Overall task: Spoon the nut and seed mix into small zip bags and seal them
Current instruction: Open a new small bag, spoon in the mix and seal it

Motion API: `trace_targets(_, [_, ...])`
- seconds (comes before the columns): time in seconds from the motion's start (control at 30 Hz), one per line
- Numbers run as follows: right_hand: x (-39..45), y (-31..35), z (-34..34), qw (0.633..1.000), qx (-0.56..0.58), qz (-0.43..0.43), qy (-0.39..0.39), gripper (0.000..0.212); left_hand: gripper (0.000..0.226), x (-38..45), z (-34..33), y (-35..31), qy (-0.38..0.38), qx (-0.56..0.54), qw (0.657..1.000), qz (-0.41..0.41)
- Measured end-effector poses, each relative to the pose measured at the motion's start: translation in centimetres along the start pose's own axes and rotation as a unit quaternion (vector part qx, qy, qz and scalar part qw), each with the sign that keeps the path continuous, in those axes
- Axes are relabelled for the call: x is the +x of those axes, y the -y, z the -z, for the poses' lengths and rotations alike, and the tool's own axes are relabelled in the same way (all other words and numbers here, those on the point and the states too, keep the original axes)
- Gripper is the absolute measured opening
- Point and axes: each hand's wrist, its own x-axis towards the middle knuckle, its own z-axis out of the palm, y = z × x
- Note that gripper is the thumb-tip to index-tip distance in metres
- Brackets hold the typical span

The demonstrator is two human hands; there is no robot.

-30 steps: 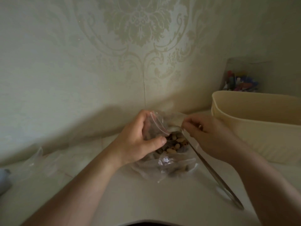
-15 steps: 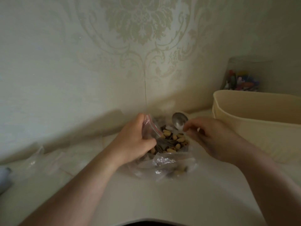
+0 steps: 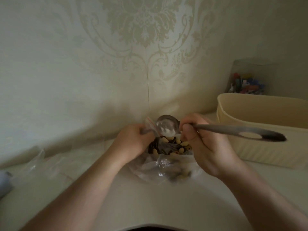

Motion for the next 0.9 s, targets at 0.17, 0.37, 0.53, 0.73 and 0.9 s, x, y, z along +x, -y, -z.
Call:
trace_targets(0.17, [-0.2,-0.7,-1.2,0.999,-0.004,-0.004,0.032,0.017,0.023,0.3,0.2,-1.2,-0.07,-0.229,0.97,0.031])
trace_targets(0.37, [0.0,-2.2,-2.0,0.997,-0.054,-0.023,0.048,0.023,0.022,-1.1,0.4,-3.2,-0.039,-0.334,0.938,-0.09])
trace_targets(0.53, [0.2,-2.5,-0.3,0.994,-0.104,-0.023,-0.019,0.024,0.014,-1.3,0.8,-2.8,-0.069,-0.314,0.935,-0.149])
trace_targets(0.73, [0.4,-1.8,0.1,0.989,-0.125,-0.043,-0.068,0.019,0.032,-1.7,0.5,-2.5,-0.072,-0.193,0.964,-0.167])
trace_targets(0.9, [0.3,-1.8,0.4,0.972,-0.176,-0.154,0.002,0.024,0.03,-2.2,0.4,-2.5,-0.083,-0.126,0.972,-0.179])
